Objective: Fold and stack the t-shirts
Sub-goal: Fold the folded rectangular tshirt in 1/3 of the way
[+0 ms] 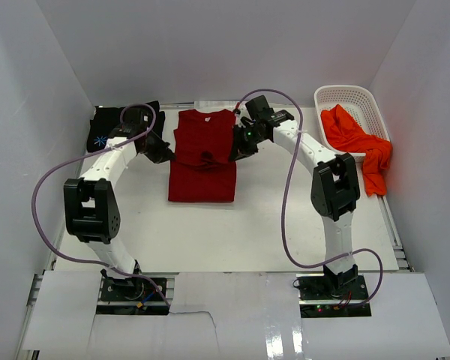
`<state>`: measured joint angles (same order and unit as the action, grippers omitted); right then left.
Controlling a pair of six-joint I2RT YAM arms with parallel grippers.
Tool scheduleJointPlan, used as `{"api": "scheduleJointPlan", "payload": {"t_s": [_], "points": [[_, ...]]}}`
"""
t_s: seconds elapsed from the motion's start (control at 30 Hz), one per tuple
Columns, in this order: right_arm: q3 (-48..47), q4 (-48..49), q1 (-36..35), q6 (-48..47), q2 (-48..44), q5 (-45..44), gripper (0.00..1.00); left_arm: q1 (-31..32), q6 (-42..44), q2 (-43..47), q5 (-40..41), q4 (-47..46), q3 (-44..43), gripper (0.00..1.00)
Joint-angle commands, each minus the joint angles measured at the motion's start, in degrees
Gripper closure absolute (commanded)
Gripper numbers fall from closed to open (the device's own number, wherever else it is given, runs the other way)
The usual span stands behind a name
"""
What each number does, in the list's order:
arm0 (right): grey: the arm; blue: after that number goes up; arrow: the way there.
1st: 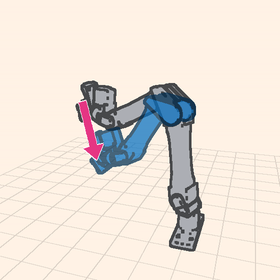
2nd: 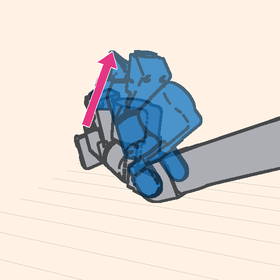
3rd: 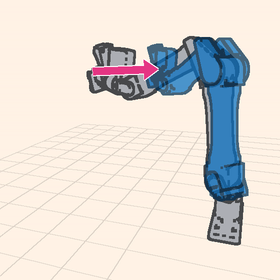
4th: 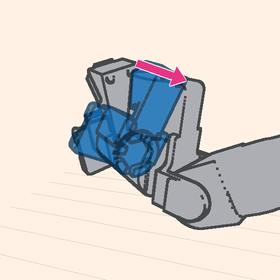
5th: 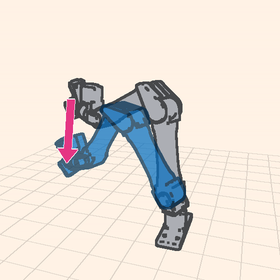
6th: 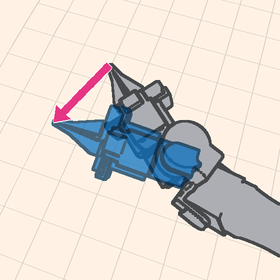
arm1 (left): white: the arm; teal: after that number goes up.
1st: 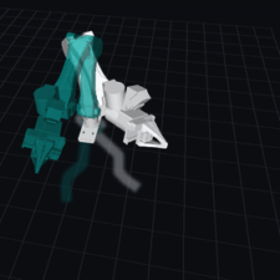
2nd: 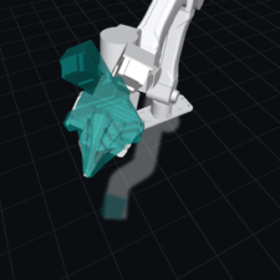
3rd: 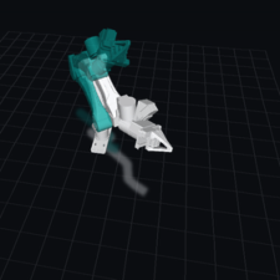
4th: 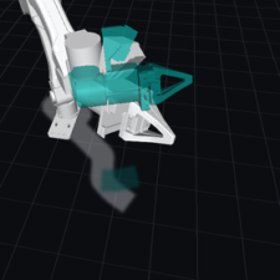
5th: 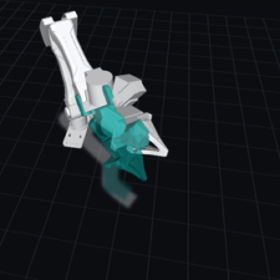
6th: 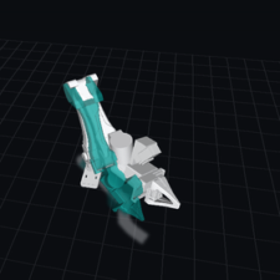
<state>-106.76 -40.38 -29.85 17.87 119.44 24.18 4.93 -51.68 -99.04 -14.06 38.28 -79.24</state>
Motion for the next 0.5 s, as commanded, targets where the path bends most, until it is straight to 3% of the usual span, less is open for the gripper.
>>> {"api": "scheduleJointPlan", "payload": {"t_s": [0.0, 0.47], "points": [[-3.19, -0.31, 0.84, -1.26, 0.71, 0.95, 0.92, -0.45, 0.62, -0.09, 0.79, -1.46, -2.93, 1.00], [-11.28, 0.04, 2.33, -2.22, 6.95, 2.27, 0.92, -0.45, 2.28, -7.03, 1.23, -1.72, -9.96, 1.00]]}}
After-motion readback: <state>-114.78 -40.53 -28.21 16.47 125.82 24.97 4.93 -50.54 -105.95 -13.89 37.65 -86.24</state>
